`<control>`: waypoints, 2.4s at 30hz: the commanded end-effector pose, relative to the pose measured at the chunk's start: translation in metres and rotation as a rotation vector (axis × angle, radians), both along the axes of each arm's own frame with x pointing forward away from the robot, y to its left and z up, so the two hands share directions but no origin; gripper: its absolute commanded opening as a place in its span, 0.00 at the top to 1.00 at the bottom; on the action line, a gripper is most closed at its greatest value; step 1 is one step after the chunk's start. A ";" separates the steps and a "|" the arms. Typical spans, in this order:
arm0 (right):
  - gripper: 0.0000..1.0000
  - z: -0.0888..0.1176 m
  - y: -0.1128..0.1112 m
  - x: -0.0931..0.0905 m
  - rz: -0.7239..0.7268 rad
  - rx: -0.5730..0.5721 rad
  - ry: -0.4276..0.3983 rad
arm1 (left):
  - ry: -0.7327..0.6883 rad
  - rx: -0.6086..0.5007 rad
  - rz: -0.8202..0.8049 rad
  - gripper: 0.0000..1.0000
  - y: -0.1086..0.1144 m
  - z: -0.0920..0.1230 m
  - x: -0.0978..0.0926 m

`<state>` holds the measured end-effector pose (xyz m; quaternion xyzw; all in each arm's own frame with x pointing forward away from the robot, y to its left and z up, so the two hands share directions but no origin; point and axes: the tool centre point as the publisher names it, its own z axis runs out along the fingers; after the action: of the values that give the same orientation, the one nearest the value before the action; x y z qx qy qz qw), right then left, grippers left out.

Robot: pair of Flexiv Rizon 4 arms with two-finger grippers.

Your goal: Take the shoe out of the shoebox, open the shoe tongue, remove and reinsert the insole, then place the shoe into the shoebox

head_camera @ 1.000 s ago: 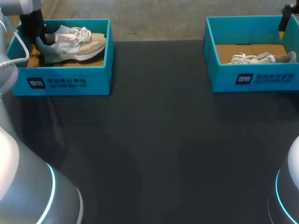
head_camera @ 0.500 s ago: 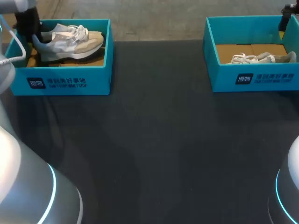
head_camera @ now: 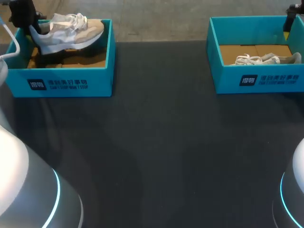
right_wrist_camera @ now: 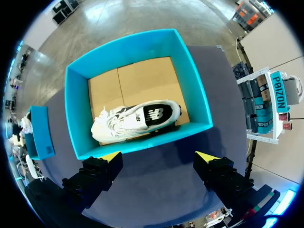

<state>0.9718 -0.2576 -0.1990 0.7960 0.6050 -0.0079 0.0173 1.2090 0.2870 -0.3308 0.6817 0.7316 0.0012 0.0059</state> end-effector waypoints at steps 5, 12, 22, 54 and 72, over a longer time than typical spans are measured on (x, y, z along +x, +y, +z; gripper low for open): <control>0.00 0.000 0.000 -0.001 0.000 0.000 -0.003 | -0.062 0.026 0.026 1.00 -0.003 0.040 -0.024; 0.00 0.000 0.000 -0.001 0.000 0.000 -0.003 | -0.088 0.035 0.064 1.00 -0.004 0.076 -0.039; 0.00 0.000 0.000 -0.001 0.000 0.000 -0.003 | -0.114 0.035 0.088 1.00 -0.015 0.133 -0.088; 0.00 0.000 0.000 -0.001 0.000 0.000 -0.003 | -0.230 0.042 -0.053 1.00 -0.126 0.196 -0.315; 0.00 0.000 0.000 -0.001 0.000 0.000 -0.003 | -0.239 0.083 -0.127 1.00 -0.184 0.169 -0.406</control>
<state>0.9718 -0.2576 -0.1990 0.7960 0.6050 -0.0079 0.0173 0.8192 0.1068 -0.1594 0.7200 0.6884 -0.0312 -0.0823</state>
